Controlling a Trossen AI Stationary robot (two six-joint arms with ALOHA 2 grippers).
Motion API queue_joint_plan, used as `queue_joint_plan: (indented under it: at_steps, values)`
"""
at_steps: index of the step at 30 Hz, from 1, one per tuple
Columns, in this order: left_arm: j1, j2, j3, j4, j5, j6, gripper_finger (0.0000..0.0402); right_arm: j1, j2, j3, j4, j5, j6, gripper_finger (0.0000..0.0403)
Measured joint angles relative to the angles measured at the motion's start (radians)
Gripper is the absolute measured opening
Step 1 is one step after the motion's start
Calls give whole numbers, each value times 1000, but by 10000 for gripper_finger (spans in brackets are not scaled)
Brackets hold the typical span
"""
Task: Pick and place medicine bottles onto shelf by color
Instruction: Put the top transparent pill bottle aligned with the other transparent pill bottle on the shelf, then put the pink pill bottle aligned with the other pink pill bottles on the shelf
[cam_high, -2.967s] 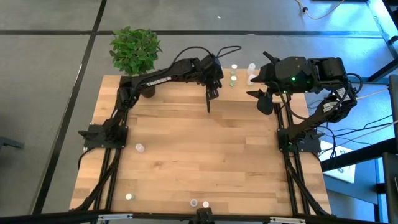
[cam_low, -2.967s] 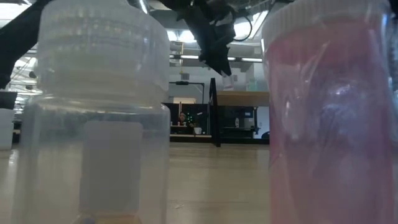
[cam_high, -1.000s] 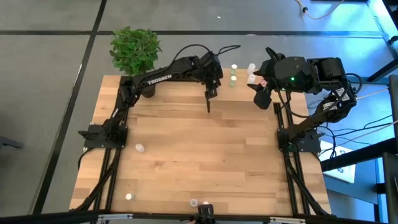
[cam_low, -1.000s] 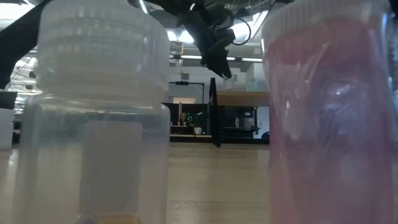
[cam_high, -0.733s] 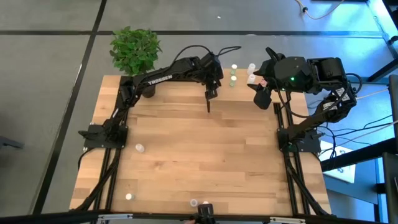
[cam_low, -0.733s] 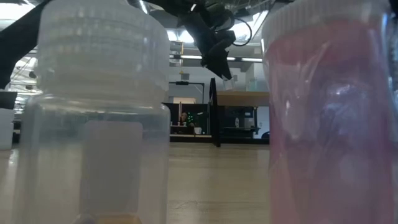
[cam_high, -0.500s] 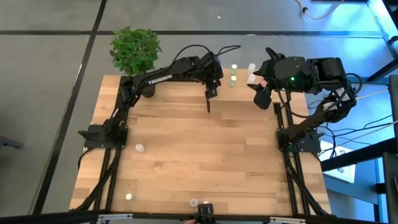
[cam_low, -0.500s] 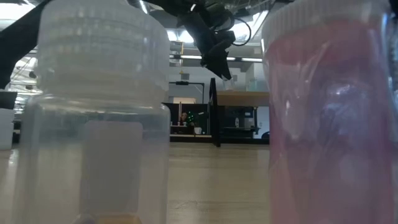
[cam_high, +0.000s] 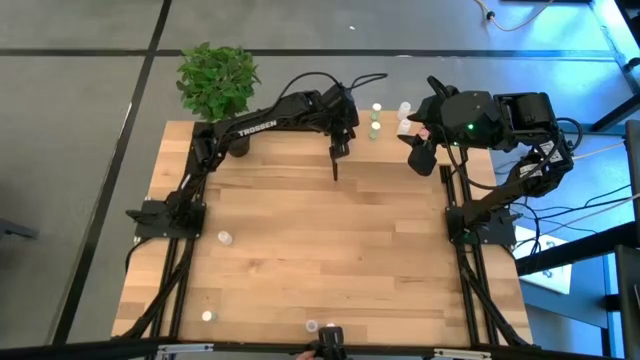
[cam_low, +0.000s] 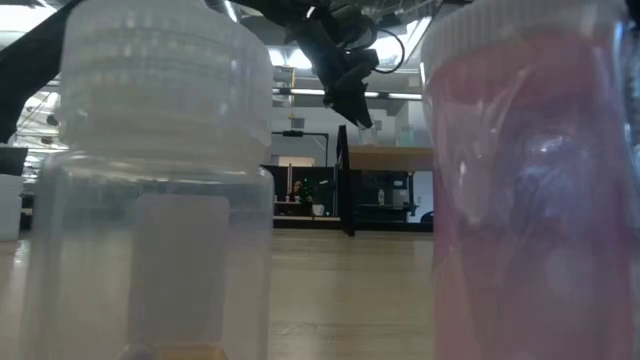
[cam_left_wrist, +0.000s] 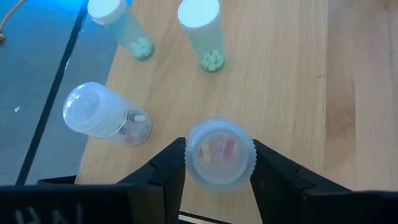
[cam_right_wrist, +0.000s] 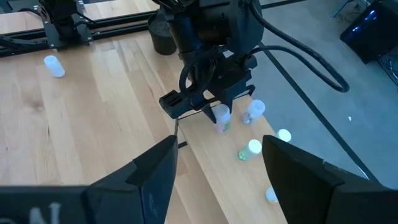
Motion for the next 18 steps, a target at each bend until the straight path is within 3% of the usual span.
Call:
queue_joint_plan:
  at_steps: [8,18]
  values:
    - [0,0,0,0,-10,26,186,0,0,0,0,0,0,236]
    - [0,-1,0,31,-17,27,193,0,0,0,0,0,0,236]
